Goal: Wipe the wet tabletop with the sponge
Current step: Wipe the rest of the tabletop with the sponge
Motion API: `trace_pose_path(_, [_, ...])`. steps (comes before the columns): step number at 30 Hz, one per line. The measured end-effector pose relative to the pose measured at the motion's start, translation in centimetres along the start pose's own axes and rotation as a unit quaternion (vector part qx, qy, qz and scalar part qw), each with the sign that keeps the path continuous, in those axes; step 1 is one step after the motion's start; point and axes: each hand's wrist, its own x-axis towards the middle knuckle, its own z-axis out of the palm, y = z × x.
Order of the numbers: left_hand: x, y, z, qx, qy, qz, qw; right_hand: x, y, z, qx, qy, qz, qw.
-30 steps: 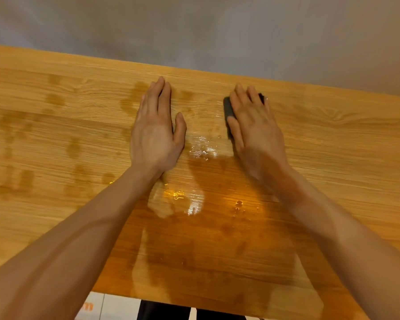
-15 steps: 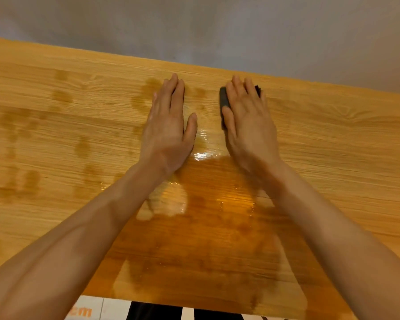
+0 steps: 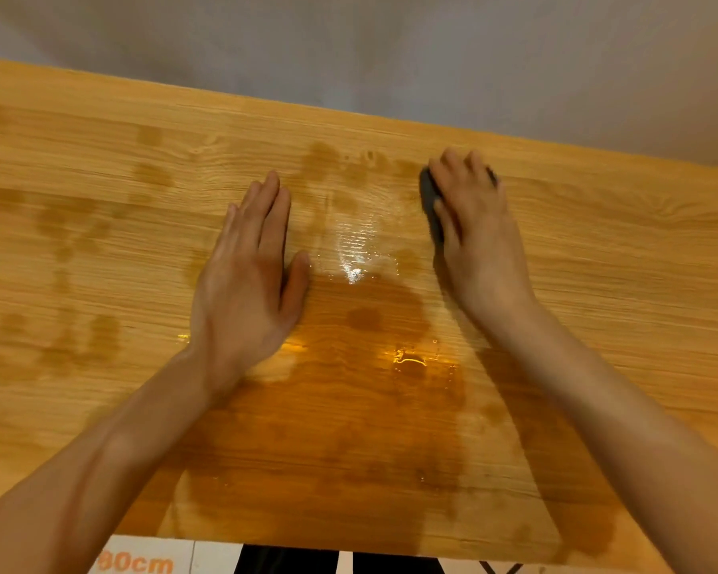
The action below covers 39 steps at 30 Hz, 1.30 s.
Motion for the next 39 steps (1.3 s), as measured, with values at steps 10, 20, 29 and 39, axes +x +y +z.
trace_pose_path(10, [0.0,0.2,0.0,0.014,-0.024,-0.005,1.0,-5.7,-3.1,2.7,-0.039,0.002,-0.031,0.999])
trace_pose_path(20, [0.0,0.0,0.3,0.032,-0.008,0.003,0.999,4.1,-4.7,4.2,-0.039,0.063,0.033,0.997])
trace_pose_path(29, [0.0,-0.1,0.6,0.046,0.018,0.018,0.999,-4.7,-3.7,3.0,-0.053,0.007,-0.028,0.998])
trace_pose_path(39, [-0.1,-0.3,0.9,0.044,0.036,0.025,0.998,-6.8,-6.4,5.8,-0.07,0.119,0.124,0.983])
